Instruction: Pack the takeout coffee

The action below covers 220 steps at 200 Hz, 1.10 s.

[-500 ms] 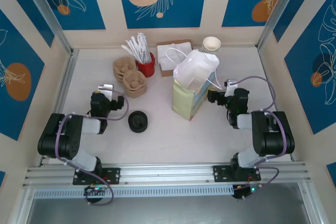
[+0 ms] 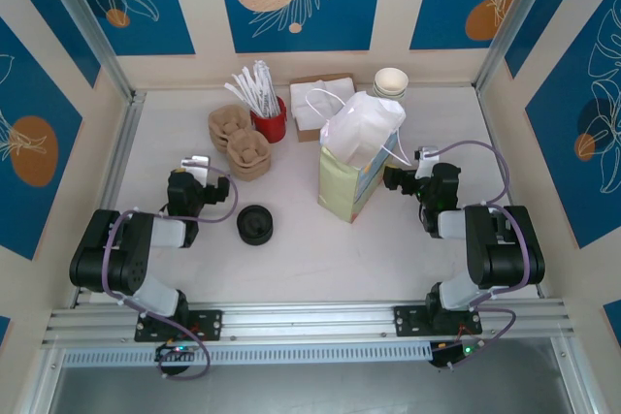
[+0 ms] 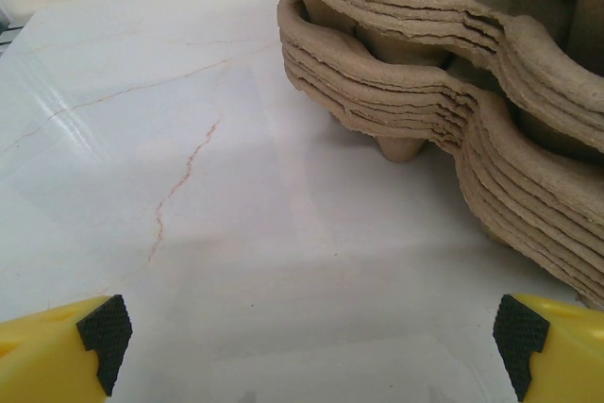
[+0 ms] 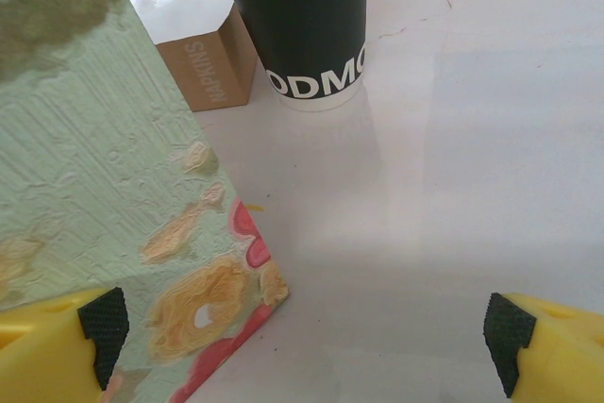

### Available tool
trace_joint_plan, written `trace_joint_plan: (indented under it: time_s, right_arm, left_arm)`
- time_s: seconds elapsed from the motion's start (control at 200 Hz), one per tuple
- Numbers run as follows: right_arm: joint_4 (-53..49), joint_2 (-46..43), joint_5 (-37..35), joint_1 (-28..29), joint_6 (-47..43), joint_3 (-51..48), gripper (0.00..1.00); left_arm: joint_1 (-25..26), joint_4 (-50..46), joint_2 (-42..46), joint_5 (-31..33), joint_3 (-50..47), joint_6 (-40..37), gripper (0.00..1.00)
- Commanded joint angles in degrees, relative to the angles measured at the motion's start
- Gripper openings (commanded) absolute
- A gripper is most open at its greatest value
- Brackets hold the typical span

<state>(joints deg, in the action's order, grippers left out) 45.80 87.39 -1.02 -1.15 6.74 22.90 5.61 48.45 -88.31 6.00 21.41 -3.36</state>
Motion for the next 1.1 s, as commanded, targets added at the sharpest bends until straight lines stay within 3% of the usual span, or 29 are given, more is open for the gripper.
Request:
trace_joint_plan:
  time_s: [0.0,0.235,0.37,0.485,0.57,0.68,0.79,0.93,1.095]
  right_arm:
    - [0.6,-0.08,1.02,-0.17,-1.03,0.89,0.99]
    - [-5.47,-4.93,-1.89,-1.68,2.08,2.06,0.99]
    - [-19.67,-12.26,-10.62,-2.1,2.91,5.04,0.99]
    - [-26.34,-18.4,-16.72,-2.76,3.38,6.22,0.99]
    - [-36.29,-21.31,-19.78,-4.53,9.67,11.2,0.99]
    - [-56.58,-20.07,-20.16,-7.69,20.43,23.38,0.99]
    - [-71.09,-15.48,-15.13,-9.11,26.9,35.6,0.99]
    - [-79.98,-8.21,-1.44,-8.42,24.99,48.85,0.97]
    - [-87.16,1.07,0.03,-5.68,24.35,63.19,0.92]
  left_arm:
    - [-1.06,0.07,0.29,-0.98,1.18,0.85,1.0]
    - [-0.78,-2.17,3.9,-3.1,0.98,-0.34,1.0]
    - [-0.56,-18.8,15.42,2.91,5.1,3.31,1.0]
    - [0.68,-31.55,25.21,4.26,10.44,5.85,1.0]
    - [1.6,-44.55,29.67,9.44,17.63,11.63,1.0]
    - [1.63,-66.3,29.65,15.11,30.54,19.88,1.0]
    - [1.68,-77.25,29.76,13.32,37.47,21.58,1.0]
    - [1.61,-84.36,33.56,7.23,39.8,22.64,1.0]
    - [1.68,-92.08,36.73,2.17,41.52,23.57,1.0]
